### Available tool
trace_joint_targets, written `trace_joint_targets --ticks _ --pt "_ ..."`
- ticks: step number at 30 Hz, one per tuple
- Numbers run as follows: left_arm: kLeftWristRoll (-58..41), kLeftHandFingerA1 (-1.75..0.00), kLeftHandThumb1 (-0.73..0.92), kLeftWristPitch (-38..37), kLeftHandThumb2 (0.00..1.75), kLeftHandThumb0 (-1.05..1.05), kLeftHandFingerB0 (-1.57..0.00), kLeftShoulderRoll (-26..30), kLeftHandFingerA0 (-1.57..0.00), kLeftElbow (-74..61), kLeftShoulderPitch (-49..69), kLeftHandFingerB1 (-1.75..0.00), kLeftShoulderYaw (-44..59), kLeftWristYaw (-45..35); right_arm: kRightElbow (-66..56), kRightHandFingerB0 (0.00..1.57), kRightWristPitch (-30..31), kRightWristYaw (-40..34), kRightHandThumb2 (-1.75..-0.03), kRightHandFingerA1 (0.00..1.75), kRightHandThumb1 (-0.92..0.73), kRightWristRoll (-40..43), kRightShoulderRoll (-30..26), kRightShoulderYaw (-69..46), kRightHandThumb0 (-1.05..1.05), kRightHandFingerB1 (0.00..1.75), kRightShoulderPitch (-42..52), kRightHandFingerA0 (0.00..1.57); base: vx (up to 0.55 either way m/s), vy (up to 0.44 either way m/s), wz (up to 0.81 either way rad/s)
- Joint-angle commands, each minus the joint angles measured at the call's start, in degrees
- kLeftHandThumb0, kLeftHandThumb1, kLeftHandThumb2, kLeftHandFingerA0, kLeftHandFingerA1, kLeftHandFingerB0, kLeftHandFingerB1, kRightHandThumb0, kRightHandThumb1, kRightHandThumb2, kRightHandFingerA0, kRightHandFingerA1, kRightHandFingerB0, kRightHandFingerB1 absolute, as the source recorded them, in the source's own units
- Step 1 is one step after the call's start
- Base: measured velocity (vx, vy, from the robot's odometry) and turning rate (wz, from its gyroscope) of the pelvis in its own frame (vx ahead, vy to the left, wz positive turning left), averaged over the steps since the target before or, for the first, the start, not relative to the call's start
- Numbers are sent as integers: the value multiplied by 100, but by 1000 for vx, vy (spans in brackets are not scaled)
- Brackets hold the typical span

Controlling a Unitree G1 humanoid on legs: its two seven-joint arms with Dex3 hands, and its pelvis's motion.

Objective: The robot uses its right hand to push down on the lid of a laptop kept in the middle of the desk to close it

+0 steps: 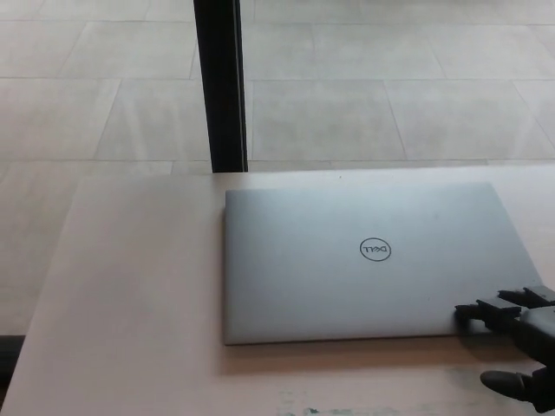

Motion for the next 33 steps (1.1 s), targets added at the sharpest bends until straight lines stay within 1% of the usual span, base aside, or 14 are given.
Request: trace_joint_targets --ticks 1,11,12,13,14,15,21,23,24,25,28,30,31,33 --pt "-121 -50 58 -7 113 -105 -12 147 -20 33 5 -43 -4 -5 119 18 81 497 -74 49 -92 378 -40 -328 -87 32 223 26 0 0 0" --pt "-105 -50 58 24 113 -105 -13 211 -20 22 15 -42 -57 -18 -579 26 -53 1045 -74 52 -92 1959 -231 -2141 -84 33 421 35 0 0 0" --pt "-105 -45 80 25 71 -105 -18 208 -26 15 16 -35 -58 -12 -535 29 -174 1096 -71 51 -92 2159 -238 -2334 -83 34 421 38 0 0 0" --pt "-114 -50 58 26 112 -105 -14 208 -20 18 14 -43 -51 -8 -544 31 -190 1190 -68 50 -92 2476 -219 -2613 -81 35 438 40 0 0 0" --pt "-124 -45 79 34 71 -105 -18 213 -27 27 14 -36 -40 -2 -651 32 -79 1233 -68 51 -92 2697 -251 -2892 -83 33 496 41 0 0 0" --pt "-153 -51 56 57 112 -105 -14 218 -21 42 10 -44 -12 8 -909 30 189 1326 -67 49 -91 3100 -324 -3402 -76 33 635 39 0 0 0" --pt "-84 -50 58 -7 113 -105 -12 200 -20 29 43 -43 -76 -20 -1388 33 944 1125 -67 47 -90 3859 -176 -4894 -80 33 917 40 0 0 0" --pt "-105 -51 57 7 113 -105 -13 191 -21 15 38 -44 -57 16 -1025 34 735 743 -68 61 -91 4156 -152 -5848 -78 42 1058 45 0 0 0" --pt "-83 -51 58 -4 113 -105 -13 202 -21 6 46 -44 -72 43 -945 39 879 332 -111 69 -68 3960 -125 -6159 -79 57 1087 51 0 0 0" --pt "-77 -50 58 5 114 -105 -13 210 -21 12 43 -43 -77 52 -911 41 964 209 -66 73 -90 3942 -114 -6300 -84 53 1108 51 0 0 0" --pt "-104 -50 57 47 113 -105 -12 204 -20 5 33 -43 -60 42 -651 42 1173 -83 -67 89 -89 3992 -32 -6929 -85 66 1207 57 0 0 0" --pt "-91 -51 58 27 113 -105 -13 221 -21 53 35 -44 -67 10 -29 32 930 -250 -67 112 -89 4048 -19 -7348 -85 81 1505 54 0 0 0" --pt "-93 -51 57 15 113 -105 -12 218 -20 54 39 -44 -64 3 176 26 875 -283 -66 117 -88 4050 -8 -7498 -88 88 1674 45 0 0 0" --pt "-101 -51 58 30 113 -105 -13 208 -21 57 43 -44 -56 22 366 23 785 -464 -66 123 -87 3943 40 -7643 -89 92 1798 48 0 0 0"
